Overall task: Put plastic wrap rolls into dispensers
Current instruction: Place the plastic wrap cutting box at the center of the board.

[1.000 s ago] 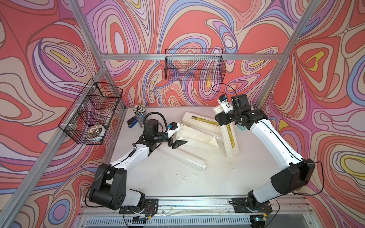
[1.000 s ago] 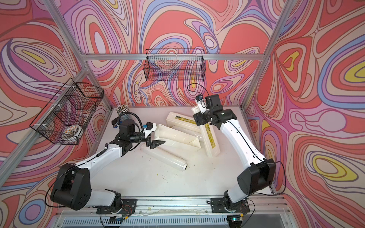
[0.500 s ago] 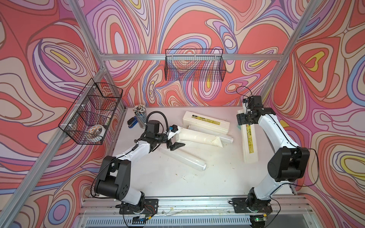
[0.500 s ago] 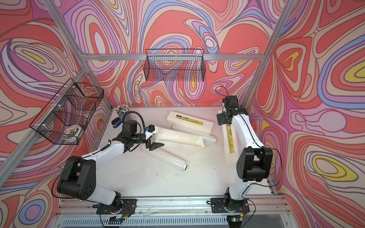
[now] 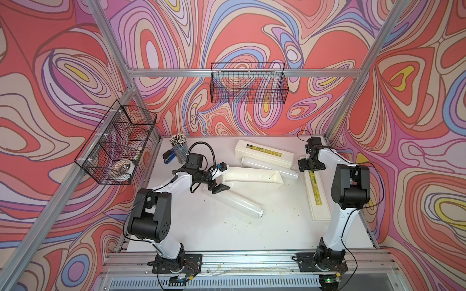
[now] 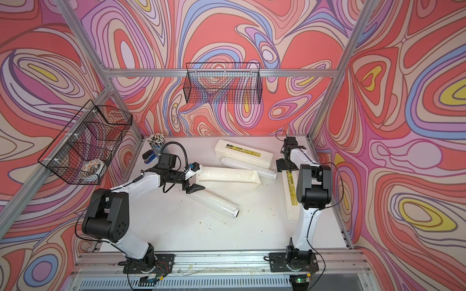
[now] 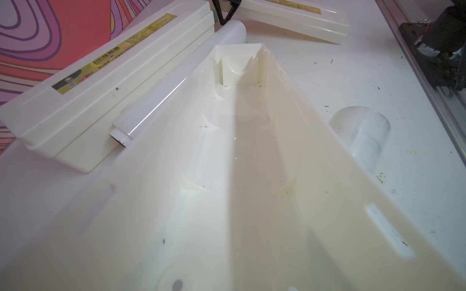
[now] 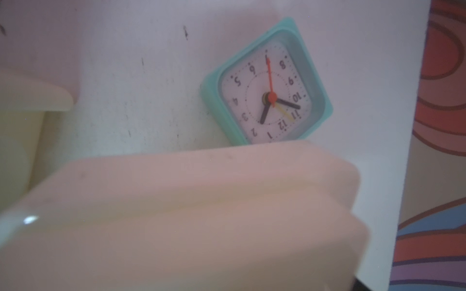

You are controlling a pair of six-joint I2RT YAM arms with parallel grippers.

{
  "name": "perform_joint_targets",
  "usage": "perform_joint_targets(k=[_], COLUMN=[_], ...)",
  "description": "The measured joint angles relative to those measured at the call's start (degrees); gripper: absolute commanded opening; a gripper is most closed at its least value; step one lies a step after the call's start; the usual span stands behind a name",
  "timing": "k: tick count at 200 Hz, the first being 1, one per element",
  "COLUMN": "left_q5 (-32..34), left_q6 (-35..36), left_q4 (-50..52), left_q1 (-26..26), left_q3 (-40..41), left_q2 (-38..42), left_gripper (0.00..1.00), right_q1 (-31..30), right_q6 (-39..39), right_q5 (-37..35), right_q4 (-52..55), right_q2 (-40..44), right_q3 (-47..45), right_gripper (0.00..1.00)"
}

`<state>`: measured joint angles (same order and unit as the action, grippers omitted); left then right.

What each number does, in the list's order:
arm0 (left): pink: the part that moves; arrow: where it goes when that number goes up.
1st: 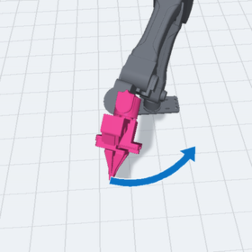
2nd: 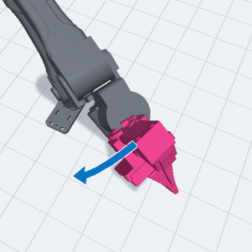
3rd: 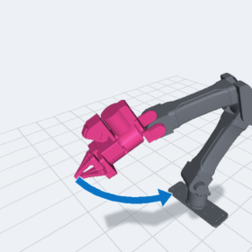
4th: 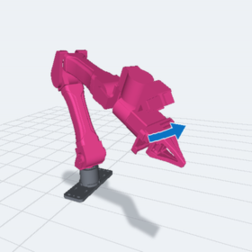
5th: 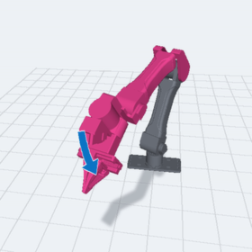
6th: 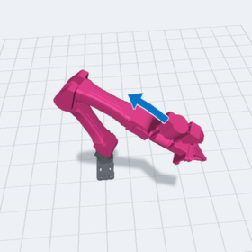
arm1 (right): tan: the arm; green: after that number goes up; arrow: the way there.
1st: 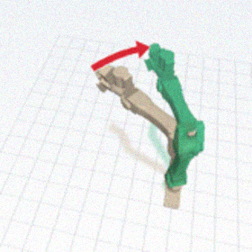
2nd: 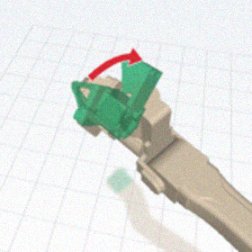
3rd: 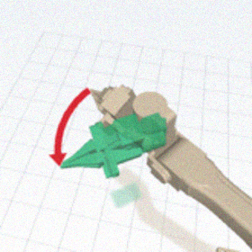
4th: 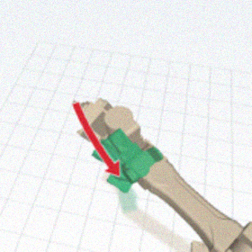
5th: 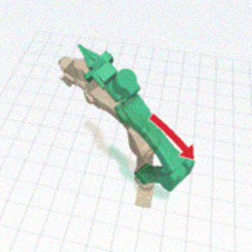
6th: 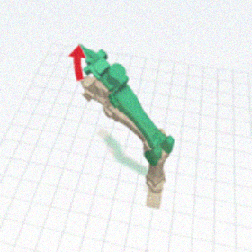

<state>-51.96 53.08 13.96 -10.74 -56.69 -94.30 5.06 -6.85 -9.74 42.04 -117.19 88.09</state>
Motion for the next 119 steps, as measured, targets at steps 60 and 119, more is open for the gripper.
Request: perform_joint_targets(k=[60,119], left_q5=[3.0,5.7], left_q6=[3.4,3.7], left_q4=[3.8,6.8], left_q1=[0.3,0.3], left_q3=[-2.2,-6.8], left_q2=[-3.8,-6.4], left_gripper=[0.44,0.58], right_q1=[0.0,-0.3], right_q6=[1.0,1.7], right_q5=[0.1,0.4], right_q4=[1.1,3.7], right_q2=[1.8,12.0], right_q3=[0.1,-0.2], right_gripper=[0.98,0.98])
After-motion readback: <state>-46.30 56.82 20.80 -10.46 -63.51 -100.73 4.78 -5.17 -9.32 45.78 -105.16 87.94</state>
